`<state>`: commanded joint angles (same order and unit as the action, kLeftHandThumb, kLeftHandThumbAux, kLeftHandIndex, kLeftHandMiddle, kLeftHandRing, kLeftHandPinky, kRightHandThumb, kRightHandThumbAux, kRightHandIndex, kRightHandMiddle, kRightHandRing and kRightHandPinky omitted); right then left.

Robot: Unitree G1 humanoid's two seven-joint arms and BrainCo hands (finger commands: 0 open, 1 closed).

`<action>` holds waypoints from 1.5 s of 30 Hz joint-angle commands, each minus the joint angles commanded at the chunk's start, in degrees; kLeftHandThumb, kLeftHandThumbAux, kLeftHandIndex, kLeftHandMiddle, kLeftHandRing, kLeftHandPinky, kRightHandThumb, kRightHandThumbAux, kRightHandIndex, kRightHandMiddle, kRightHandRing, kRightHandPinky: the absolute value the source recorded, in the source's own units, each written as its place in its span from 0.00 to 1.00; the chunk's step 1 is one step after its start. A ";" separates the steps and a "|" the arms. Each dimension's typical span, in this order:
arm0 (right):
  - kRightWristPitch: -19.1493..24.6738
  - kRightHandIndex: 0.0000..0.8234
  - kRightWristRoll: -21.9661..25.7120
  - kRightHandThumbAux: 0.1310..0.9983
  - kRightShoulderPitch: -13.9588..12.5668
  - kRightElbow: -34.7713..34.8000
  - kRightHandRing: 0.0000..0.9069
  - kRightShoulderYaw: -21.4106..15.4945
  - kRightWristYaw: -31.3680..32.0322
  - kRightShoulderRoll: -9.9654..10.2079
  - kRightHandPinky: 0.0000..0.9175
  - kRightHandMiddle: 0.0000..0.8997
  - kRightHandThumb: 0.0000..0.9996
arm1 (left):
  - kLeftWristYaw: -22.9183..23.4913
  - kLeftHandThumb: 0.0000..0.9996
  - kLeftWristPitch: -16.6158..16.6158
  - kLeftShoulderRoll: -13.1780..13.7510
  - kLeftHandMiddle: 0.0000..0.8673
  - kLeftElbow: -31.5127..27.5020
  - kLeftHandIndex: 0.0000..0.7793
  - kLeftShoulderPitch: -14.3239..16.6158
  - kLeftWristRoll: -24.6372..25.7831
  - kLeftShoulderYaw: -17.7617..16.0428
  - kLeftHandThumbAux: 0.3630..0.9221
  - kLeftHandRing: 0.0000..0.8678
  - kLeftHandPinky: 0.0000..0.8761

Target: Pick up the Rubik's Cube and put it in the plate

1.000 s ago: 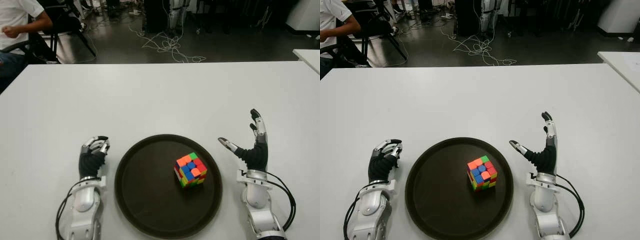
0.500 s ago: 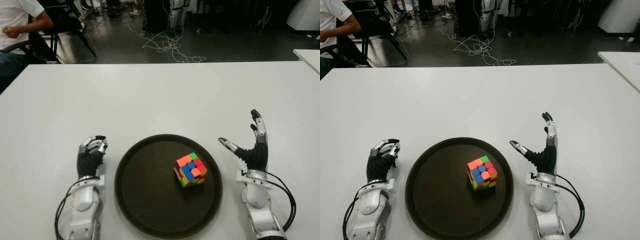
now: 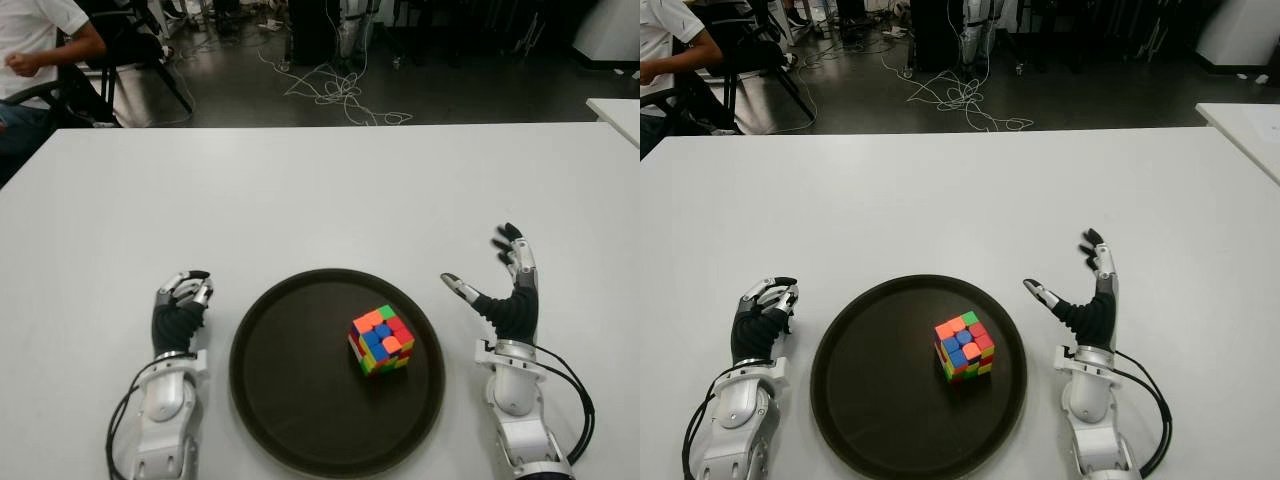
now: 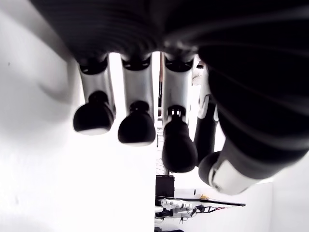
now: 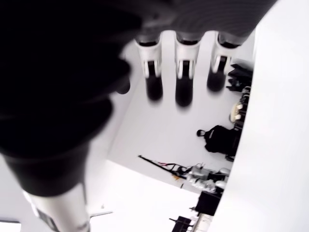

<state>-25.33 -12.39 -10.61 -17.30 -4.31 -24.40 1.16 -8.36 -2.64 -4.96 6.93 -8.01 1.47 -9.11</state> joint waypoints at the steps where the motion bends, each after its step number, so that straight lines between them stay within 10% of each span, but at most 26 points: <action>1: 0.25 0.61 0.28 0.81 -0.04 0.20 0.61 0.00 0.02 0.09 0.59 0.60 0.04 | -0.05 0.71 0.12 0.02 0.91 -0.12 0.57 -0.04 -0.06 0.07 0.61 0.94 0.93; 11: 7.33 0.87 -1.15 0.81 -0.79 3.73 0.89 0.06 -2.98 1.34 0.87 0.89 0.21 | 0.56 0.71 1.71 0.57 0.91 -0.90 0.57 -0.15 0.35 0.21 0.61 0.94 0.93; 45: 19.06 0.93 -0.64 0.82 -1.81 12.96 0.93 2.05 -0.33 0.79 0.92 0.93 0.29 | 0.57 0.71 1.84 0.46 0.91 0.61 0.57 0.66 1.30 -0.59 0.61 0.95 0.94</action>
<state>-6.27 -13.03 -12.43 -4.33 -2.26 -24.74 1.95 -7.79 -0.79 -4.50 7.54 -7.35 2.77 -9.70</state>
